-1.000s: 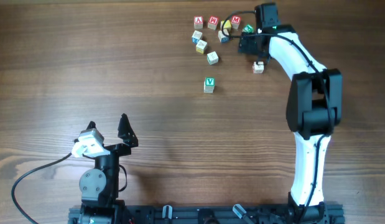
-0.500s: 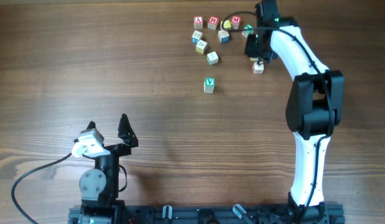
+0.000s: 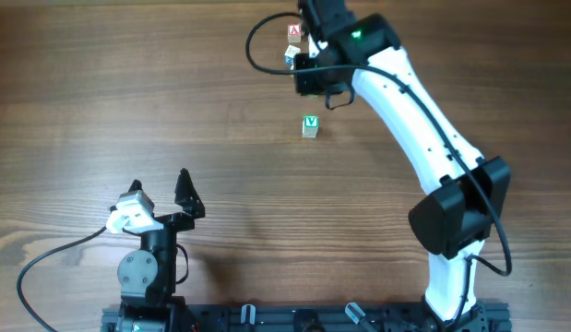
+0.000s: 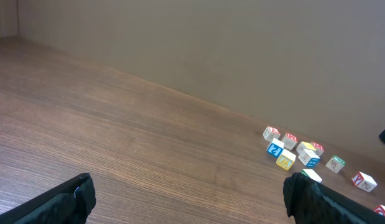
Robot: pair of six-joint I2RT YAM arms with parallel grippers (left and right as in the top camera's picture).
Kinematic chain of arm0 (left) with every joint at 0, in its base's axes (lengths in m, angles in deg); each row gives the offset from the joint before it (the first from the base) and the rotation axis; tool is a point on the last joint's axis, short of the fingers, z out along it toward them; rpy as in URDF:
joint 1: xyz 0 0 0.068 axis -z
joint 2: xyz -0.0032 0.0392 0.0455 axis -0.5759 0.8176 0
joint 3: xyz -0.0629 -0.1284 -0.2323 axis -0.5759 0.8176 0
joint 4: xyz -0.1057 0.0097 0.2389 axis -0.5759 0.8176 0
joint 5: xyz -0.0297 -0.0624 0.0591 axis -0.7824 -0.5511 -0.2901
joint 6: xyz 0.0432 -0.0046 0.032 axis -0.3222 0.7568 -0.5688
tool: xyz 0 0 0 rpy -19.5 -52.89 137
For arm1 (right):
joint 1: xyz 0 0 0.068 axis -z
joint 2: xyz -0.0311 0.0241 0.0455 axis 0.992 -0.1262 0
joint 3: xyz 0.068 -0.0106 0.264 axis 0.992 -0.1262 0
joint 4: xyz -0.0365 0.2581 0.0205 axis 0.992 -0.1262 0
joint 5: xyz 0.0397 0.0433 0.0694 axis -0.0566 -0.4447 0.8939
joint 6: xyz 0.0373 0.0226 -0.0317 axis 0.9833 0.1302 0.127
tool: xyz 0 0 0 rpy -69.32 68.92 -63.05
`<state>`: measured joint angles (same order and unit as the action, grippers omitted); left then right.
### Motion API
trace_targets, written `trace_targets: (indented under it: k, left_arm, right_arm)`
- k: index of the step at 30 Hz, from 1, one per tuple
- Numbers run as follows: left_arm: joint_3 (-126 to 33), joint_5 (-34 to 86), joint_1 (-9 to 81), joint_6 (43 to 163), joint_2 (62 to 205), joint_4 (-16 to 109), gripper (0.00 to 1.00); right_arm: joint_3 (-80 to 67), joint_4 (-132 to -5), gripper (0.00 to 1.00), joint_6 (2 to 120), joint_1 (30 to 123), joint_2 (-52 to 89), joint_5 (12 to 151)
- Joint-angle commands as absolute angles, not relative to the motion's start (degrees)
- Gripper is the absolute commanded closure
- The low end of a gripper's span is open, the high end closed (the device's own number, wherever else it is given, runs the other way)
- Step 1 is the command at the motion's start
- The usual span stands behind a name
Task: Form a tower
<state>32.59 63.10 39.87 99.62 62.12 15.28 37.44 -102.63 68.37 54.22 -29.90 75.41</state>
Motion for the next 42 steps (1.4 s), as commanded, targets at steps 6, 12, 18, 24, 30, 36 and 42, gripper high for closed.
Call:
trace_targets:
  k: [6, 12, 18, 24, 30, 36, 42]
  left_arm:
    - [32.96, 63.45, 39.54, 98.53, 61.82, 15.11, 0.0]
    - [32.96, 63.45, 39.54, 98.53, 61.82, 15.11, 0.0]
    - [32.96, 63.45, 39.54, 98.53, 61.82, 15.11, 0.0]
    - [32.94, 63.45, 39.54, 98.53, 61.82, 15.11, 0.0]
    - [32.96, 63.45, 39.54, 98.53, 61.82, 15.11, 0.0]
    - [32.96, 63.45, 39.54, 98.53, 61.82, 15.11, 0.0]
    - [32.96, 63.45, 39.54, 98.53, 61.82, 15.11, 0.0]
  right_arm:
    - [23.62, -95.97, 0.77, 72.72, 53.67, -31.5, 73.4]
    - [20.37, -89.54, 0.77, 72.7, 53.67, -32.11, 73.35]
    - [20.37, -88.8, 0.74, 72.7, 53.67, -34.69, 72.92]
    - [20.37, -88.51, 0.61, 72.63, 53.67, -34.71, 72.89]
    - [20.39, -88.32, 0.5, 72.61, 53.67, -34.71, 72.94]
    - [20.41, -89.87, 0.0, 72.52, 53.67, -34.71, 73.59]
    - [20.43, -89.91, 0.0, 72.5, 53.67, -34.71, 75.65]
